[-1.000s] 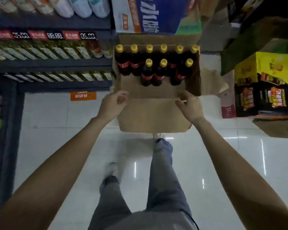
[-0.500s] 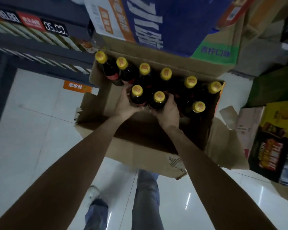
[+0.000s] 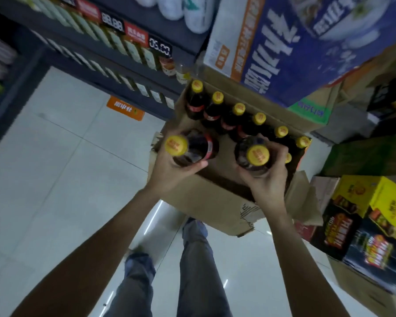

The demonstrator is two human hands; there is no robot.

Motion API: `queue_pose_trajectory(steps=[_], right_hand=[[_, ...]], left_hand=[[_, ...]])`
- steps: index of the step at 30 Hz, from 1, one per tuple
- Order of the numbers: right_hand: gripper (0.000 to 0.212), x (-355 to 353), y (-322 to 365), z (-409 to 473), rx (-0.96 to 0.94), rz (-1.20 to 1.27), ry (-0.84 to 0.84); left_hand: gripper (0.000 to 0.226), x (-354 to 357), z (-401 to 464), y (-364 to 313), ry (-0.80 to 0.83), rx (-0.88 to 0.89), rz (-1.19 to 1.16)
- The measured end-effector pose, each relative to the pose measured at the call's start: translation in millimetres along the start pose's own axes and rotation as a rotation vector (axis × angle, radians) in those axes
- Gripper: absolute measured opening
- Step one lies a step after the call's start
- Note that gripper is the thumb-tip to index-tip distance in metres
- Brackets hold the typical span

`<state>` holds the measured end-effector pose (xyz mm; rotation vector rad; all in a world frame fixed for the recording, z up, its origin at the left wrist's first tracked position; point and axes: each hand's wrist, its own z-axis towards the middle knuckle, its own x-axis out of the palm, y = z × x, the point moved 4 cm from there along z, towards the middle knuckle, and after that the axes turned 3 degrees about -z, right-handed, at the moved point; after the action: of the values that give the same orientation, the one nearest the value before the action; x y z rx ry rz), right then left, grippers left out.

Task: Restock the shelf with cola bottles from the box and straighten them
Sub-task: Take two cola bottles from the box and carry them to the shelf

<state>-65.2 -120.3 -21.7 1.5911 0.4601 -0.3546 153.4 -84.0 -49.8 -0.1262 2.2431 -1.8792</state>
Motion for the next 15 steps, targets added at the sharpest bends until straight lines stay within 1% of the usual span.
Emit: queue_pose_trajectory(steps=[2,4,7,9,11,13,15], right_hand=[[0.069,0.2,49.1,-18.6,-0.043,0.028,0.084],[0.067,11.5,94.5,-39.7,-0.069,0.065,0.189],[0.060,46.8,160.7,-83.5,-0.092,0.134,0.294],[0.060,83.2,195.9,-119.8,-0.059,0.195,0.345],[0.062,127.5,223.6,-160.5,0.004,0.277,0.386],[0.051,178.2,249.7,-203.2,0.058,0.346,0.462],[0.052,233.6,273.3,-247.3,0.123,0.401,0.548]], left_hand=[[0.073,-39.4,-35.1,-33.0,-0.049,0.027,-0.099],[0.075,-83.3,-69.7,-54.7,-0.066,0.020,-0.190],[0.080,-160.8,-124.0,-80.3,-0.120,0.034,-0.222],[0.075,-217.6,-165.3,-90.0,-0.161,0.040,-0.206],[0.071,-276.8,-213.5,-90.7,-0.237,0.047,-0.216],[0.078,-337.0,-266.2,-87.2,-0.332,0.049,-0.230],[0.079,-395.1,-322.7,-82.1,-0.428,0.035,-0.263]])
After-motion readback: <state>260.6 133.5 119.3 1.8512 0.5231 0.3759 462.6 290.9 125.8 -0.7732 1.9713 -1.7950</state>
